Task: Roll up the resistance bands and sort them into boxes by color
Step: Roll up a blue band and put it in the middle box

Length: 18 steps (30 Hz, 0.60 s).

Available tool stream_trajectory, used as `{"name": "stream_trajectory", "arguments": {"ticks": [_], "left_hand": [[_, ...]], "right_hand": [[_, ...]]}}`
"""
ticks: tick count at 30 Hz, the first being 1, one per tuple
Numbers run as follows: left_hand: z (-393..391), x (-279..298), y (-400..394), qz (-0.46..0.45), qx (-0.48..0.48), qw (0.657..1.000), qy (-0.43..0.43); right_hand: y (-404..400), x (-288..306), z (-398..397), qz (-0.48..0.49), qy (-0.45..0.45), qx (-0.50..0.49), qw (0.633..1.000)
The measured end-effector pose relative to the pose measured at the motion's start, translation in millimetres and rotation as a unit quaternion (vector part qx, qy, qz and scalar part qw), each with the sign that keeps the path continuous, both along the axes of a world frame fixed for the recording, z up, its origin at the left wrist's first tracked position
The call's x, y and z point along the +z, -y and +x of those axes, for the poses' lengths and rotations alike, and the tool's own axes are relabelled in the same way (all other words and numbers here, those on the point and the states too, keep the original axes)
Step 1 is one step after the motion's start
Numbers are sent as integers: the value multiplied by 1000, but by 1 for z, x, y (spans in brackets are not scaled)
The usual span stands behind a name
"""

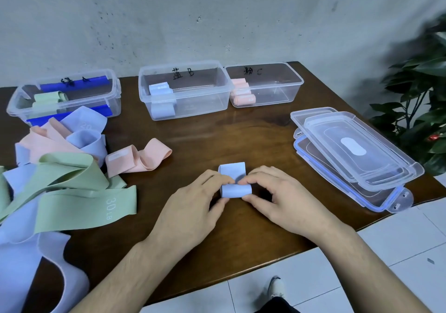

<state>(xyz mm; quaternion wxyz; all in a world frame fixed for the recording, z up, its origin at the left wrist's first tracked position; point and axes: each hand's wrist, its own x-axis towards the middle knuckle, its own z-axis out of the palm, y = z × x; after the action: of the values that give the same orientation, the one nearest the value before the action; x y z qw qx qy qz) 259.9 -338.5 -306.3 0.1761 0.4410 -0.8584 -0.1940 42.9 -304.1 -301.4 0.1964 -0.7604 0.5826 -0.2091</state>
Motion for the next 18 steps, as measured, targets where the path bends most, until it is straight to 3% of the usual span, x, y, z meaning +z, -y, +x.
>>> {"name": "stream_trajectory", "arguments": {"ticks": [10, 18], "left_hand": [[4, 1, -17, -14, 2, 1000, -7], [1, 2, -15, -15, 23, 999, -19]], "right_hand": [[-17, -1, 1, -35, -22, -9, 999], [-13, -5, 6, -43, 13, -22, 999]]}}
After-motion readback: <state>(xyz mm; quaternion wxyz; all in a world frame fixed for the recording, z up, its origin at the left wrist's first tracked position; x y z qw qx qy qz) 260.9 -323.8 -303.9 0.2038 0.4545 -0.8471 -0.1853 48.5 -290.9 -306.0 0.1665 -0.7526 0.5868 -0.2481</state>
